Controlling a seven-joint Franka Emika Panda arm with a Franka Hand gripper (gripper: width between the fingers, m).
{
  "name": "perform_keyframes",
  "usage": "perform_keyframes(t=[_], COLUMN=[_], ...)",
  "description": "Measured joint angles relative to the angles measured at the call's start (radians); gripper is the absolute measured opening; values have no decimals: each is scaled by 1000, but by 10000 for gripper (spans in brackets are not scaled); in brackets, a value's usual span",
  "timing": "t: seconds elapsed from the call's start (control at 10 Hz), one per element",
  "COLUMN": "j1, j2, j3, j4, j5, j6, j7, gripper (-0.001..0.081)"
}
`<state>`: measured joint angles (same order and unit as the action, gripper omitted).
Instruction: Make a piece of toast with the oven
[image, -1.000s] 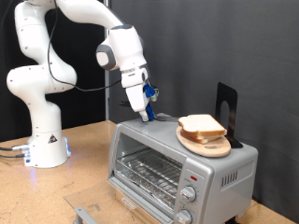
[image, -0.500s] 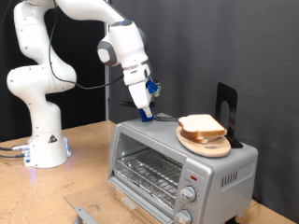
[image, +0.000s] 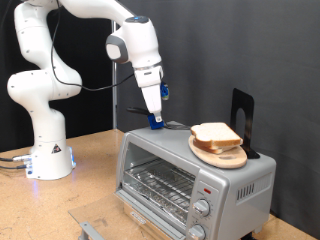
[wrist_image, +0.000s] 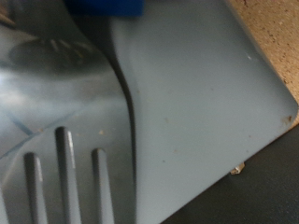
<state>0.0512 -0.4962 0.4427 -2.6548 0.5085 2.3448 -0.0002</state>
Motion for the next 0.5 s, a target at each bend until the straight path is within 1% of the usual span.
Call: perform_keyframes(t=[0.2,0.5], j1=[-10,-20], j2=[-22,-48], j3=[7,15], j4=[-3,-18], j5=[-38,-51], j6=[16,17], j7=[11,32], gripper=[808,808])
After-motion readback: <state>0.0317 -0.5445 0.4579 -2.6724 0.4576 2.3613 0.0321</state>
